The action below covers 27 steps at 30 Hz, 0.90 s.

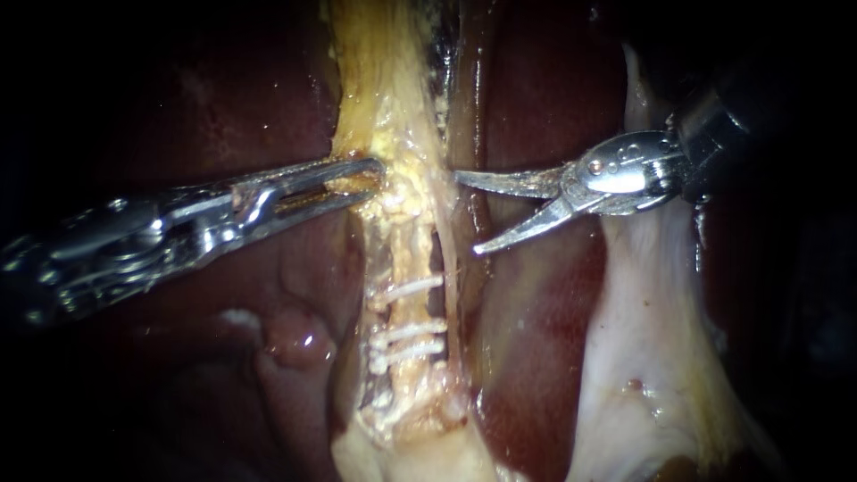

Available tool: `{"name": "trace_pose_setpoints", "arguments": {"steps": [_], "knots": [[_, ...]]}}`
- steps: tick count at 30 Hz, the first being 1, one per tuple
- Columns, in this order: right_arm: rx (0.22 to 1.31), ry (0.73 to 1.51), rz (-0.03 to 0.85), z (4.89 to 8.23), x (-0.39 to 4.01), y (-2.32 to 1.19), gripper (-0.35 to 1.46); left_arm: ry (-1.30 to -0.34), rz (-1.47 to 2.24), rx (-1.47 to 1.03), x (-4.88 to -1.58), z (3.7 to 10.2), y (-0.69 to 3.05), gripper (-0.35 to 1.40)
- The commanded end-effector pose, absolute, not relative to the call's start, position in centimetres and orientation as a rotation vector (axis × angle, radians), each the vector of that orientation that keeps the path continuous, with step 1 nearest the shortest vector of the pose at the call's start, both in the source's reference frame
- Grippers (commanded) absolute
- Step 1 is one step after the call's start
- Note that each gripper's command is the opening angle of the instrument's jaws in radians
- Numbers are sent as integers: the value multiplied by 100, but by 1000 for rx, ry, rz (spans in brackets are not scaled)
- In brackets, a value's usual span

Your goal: Go to the cutting position left tube

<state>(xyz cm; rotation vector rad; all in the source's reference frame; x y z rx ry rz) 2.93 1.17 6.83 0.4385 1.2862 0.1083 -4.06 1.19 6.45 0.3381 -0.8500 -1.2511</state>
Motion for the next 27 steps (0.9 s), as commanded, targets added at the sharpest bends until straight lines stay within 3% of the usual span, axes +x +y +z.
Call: {"name": "trace_pose_setpoints", "arguments": {"steps": [1, 6, 12, 19, 27], "knots": [[439, 1286, 109, 683, 293, 117, 141, -851, -1251, 338, -406, 644, 119, -35], [466, 1300, 86, 685, 293, 114, 141, -850, -1250, 342, -403, 642, 122, -35], [617, 1302, 126, 695, 298, 95, 141, -849, -1258, 341, -379, 623, 141, -35], [762, 1192, 82, 723, 320, 51, 141, -878, -1285, 317, -348, 596, 157, -35], [885, 1118, 79, 770, 349, 11, 138, -893, -1302, 318, -344, 573, 155, -35]]}}
